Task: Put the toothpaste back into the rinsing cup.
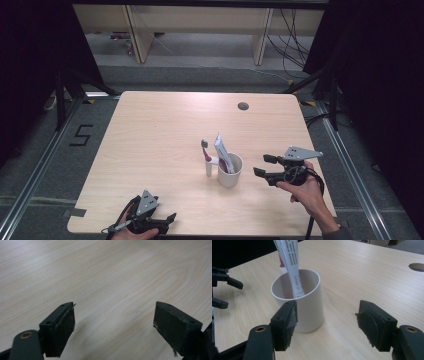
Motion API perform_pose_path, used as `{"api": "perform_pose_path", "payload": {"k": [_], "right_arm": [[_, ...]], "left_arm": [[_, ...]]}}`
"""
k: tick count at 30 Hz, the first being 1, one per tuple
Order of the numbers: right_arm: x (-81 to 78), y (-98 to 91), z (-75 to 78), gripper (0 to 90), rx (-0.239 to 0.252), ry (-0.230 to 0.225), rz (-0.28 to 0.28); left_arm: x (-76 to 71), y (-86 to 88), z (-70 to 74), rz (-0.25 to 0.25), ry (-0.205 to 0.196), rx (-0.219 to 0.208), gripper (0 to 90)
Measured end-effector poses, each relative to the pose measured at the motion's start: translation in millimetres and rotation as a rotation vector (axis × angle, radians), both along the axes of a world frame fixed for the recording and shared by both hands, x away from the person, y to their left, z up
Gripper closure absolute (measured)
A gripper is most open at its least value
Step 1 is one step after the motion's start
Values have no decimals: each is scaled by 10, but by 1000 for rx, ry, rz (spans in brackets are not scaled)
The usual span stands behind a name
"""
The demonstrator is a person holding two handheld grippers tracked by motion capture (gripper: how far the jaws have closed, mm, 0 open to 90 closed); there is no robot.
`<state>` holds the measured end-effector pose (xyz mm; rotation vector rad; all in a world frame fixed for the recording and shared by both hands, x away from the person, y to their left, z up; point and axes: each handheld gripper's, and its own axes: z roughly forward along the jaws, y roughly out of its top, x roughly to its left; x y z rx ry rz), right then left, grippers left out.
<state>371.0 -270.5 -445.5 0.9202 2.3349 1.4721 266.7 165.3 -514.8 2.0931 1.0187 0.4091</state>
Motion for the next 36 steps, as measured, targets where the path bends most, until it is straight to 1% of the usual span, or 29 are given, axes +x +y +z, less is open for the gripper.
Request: {"api": "perform_pose_path", "payload": {"k": [1, 2, 3, 4, 5, 6, 9, 11, 13, 14, 15, 16, 17, 18, 19, 20, 21, 22, 23, 24, 25, 26, 28, 30, 32, 33, 34, 35, 36], "right_arm": [[-26, 3, -2, 326, 5, 18, -12], [-20, -21, 7, 323, -27, -8, -10], [-27, -29, 11, 323, -34, -20, -13], [-55, -21, 11, 323, -18, 16, -17], [-48, -27, 3, 323, -13, -4, -8], [-72, -28, 6, 322, -9, 13, -13], [-79, -50, -13, 312, -25, -7, -7], [-117, -67, -17, 311, -27, 18, -23], [-119, -71, -23, 309, -23, 8, -30], [-112, -94, -19, 306, -37, -2, -18], [-133, -89, -24, 301, -18, 27, -24], [-125, -107, -23, 300, -31, -2, -29], [-122, -114, -30, 298, -27, -8, -19], [-138, -112, -34, 296, -17, 0, -29], [-142, -126, -30, 292, -25, 8, -22], [-162, -119, -43, 284, -9, 23, -30], [-154, -140, -47, 272, -30, -9, -33], [-163, -146, -53, 265, -28, -7, -37], [-179, -151, -54, 259, -29, 17, -40], [-180, -157, -62, 252, -20, 17, -33], [-201, -156, -72, 248, -8, 35, -42], [-191, -179, -72, 243, -27, 0, -46], [-224, -190, -88, 233, -18, 40, -46], [-227, -216, -107, 226, -30, 9, -52], [-257, -224, -137, 212, -19, 49, -71], [-257, -224, -137, 212, -19, 49, -71], [-237, -239, -148, 208, -27, 25, -56], [-241, -248, -152, 202, -37, 28, -59], [-267, -237, -152, 203, -23, 58, -78]], "left_arm": [[-2, 2, 4, 0, 3, 6, 170], [-1, 0, 4, 0, 5, 5, 170], [-3, -1, 4, -2, 6, 3, 170], [-4, -2, 4, -1, 6, 3, 170], [-3, -1, 4, -1, 5, 3, 170], [-3, -1, 4, -1, 5, 3, 170], [-3, -1, 4, 0, 5, 3, 170], [-4, 4, 3, -4, 3, 2, 170], [-1, 5, 1, -5, 3, 1, 170], [0, 4, -1, -4, 1, 1, 170], [1, 2, -3, -1, 0, -2, 170], [1, 3, -3, -1, 0, -2, 170], [1, 3, -3, -1, 1, -2, 170], [2, 7, -2, -4, 1, 2, 170], [3, 7, -2, -1, -2, 0, 170], [5, 8, -3, 3, -3, 0, 170], [8, 10, 1, 7, 1, 8, 170], [7, 9, -1, 10, -1, 7, 170], [6, 8, 0, 8, 1, 6, 170], [5, 16, 3, 1, 0, 19, 170], [5, 7, -5, 5, -5, 5, 170], [4, 9, -4, -4, -3, 4, 170], [0, 8, -4, -3, -3, 2, 170], [-4, 12, -3, 0, 2, 5, 170], [-10, 18, 0, 7, 3, 7, 170], [-10, 20, 0, 10, 1, 8, 170], [-11, 29, 2, 4, -2, 9, 170], [-11, 28, 4, 7, 0, 9, 170], [-13, 32, 5, 12, -2, 13, 170]]}}
